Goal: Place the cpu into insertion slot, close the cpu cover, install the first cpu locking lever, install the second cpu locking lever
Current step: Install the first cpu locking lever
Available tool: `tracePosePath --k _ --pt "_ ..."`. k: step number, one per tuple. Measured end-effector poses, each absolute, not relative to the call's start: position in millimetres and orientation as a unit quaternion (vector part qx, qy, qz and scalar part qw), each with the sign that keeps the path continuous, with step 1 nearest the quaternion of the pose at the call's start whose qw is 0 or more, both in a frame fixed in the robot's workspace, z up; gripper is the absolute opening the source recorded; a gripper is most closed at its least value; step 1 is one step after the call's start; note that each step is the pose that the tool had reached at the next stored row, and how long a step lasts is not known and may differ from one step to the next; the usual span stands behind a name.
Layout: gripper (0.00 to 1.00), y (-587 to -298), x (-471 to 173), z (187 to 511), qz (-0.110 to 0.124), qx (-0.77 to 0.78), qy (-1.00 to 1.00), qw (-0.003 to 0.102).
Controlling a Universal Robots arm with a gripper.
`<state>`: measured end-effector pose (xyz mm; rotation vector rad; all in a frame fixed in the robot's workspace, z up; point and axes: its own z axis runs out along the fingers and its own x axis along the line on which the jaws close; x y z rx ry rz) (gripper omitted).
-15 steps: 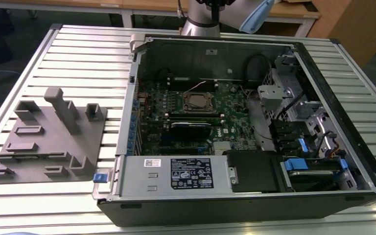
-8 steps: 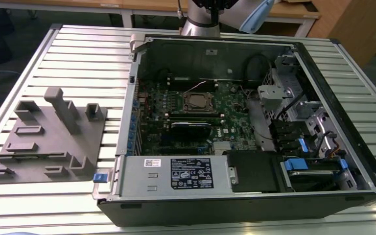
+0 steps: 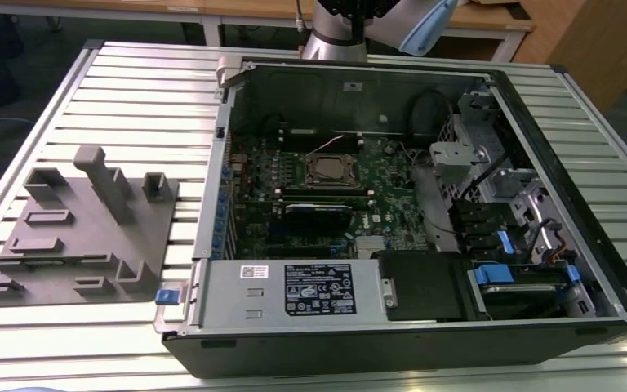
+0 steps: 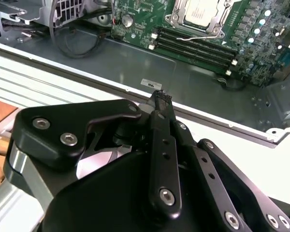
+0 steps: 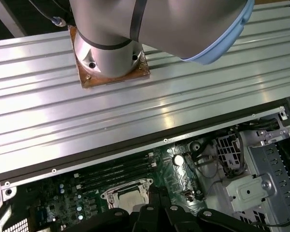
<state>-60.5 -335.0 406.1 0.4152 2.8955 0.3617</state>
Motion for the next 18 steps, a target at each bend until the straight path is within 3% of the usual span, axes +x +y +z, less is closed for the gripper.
tracePosePath --k 18 --pt "0.11 -335.0 -60.5 394.7 0.122 0.14 0.978 0.097"
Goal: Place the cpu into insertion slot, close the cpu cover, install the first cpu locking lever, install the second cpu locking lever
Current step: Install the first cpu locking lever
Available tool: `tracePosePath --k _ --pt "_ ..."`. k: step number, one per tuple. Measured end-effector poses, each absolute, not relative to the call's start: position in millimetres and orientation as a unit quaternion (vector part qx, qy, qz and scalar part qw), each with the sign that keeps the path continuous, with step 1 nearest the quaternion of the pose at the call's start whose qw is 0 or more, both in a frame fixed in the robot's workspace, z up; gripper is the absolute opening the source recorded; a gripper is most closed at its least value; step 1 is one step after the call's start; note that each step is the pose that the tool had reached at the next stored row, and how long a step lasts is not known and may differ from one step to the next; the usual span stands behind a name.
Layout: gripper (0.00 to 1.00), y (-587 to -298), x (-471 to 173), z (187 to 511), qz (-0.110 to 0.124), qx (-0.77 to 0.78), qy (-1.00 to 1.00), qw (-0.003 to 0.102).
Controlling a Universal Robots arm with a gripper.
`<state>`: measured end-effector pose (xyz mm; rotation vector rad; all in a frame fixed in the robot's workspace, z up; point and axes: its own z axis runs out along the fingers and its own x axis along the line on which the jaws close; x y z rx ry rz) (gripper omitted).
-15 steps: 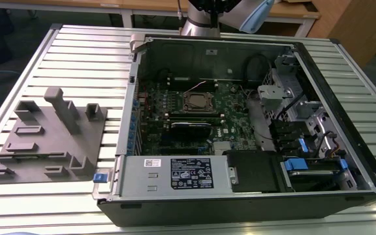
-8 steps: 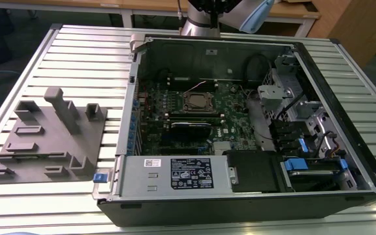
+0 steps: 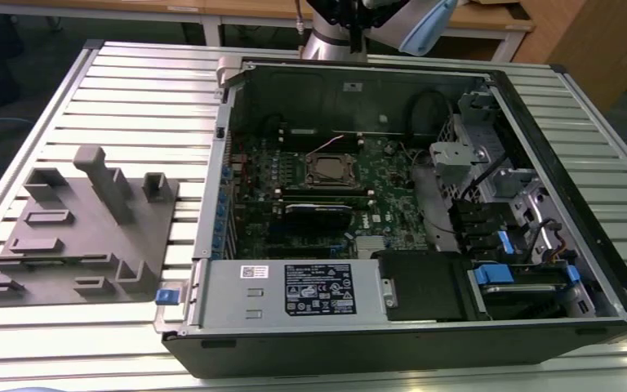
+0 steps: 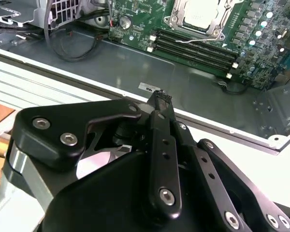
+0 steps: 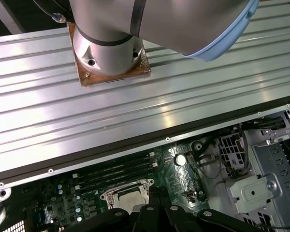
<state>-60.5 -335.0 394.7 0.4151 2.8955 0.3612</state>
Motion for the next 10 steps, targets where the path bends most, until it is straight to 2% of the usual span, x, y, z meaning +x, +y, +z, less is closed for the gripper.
tracePosePath --k 10 --pt "0.11 -335.0 -60.5 392.5 0.122 0.14 0.978 0.097"
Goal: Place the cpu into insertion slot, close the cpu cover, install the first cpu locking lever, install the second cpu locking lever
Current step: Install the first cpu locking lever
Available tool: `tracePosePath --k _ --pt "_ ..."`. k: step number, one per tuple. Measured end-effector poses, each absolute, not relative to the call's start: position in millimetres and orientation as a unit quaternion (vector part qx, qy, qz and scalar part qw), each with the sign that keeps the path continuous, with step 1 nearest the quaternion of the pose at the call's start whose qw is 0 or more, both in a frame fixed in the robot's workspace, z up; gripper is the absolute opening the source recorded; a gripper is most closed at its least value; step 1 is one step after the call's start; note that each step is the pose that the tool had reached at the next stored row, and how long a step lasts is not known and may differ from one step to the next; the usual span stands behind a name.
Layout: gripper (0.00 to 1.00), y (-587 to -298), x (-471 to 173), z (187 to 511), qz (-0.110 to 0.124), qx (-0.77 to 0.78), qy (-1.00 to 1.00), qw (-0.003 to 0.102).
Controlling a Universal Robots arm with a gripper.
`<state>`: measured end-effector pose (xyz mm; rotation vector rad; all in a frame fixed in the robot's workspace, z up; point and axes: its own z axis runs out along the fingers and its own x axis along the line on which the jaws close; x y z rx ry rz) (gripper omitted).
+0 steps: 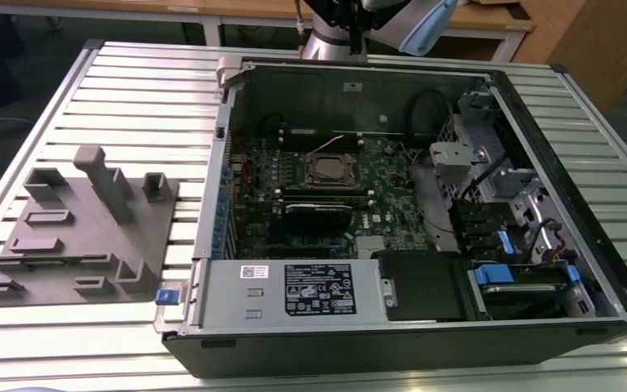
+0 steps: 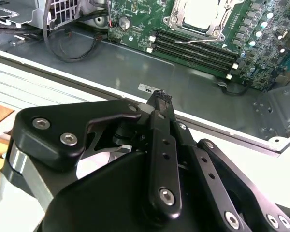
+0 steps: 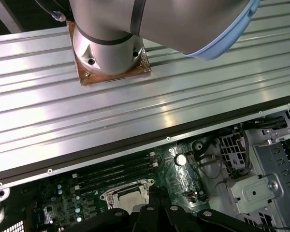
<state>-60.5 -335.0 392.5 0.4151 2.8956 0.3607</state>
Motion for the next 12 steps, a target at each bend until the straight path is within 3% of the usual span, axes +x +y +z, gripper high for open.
tracePosePath --k 12 --pt "0.11 -335.0 -60.5 382.8 0.122 0.14 0.978 0.097"
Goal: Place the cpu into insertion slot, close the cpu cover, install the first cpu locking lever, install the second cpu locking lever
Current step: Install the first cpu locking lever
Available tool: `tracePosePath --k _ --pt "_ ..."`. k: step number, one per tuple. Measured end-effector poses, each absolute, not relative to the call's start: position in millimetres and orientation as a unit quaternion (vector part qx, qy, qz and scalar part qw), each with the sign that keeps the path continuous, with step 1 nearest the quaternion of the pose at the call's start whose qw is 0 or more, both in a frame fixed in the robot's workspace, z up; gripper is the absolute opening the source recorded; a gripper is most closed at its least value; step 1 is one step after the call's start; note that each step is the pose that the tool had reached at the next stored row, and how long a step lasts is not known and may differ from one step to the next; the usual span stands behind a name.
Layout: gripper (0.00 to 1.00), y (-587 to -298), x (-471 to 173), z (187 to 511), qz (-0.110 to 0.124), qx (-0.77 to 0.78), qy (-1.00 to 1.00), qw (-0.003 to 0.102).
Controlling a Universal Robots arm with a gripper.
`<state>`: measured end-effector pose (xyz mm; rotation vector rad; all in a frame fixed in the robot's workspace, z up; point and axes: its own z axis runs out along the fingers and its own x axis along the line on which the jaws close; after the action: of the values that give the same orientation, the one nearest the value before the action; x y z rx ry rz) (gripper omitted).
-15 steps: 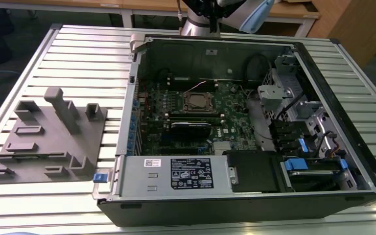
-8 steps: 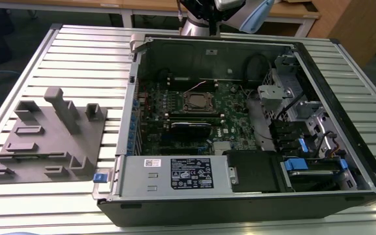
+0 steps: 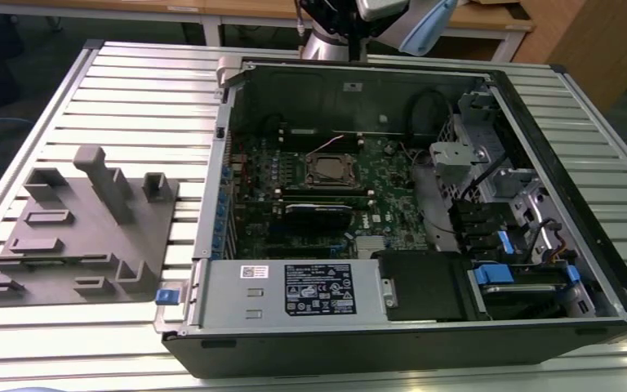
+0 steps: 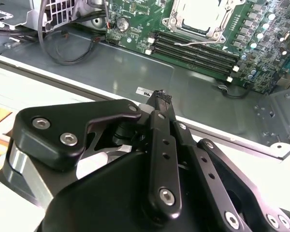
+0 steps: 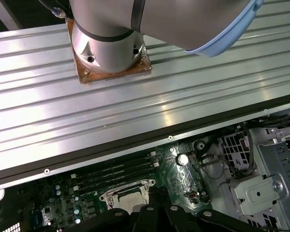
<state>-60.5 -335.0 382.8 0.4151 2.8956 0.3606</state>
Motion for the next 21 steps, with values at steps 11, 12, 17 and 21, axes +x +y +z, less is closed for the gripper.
tracePosePath --k 11,12,17,21 --pt "0.11 -335.0 -60.5 376.8 0.122 0.14 0.978 0.097" --pt "0.11 -335.0 -60.5 376.2 0.122 0.14 0.978 0.097" --pt "0.11 -335.0 -60.5 374.8 0.122 0.14 0.978 0.097" --pt "0.11 -335.0 -60.5 373.4 0.122 0.14 0.978 0.097"
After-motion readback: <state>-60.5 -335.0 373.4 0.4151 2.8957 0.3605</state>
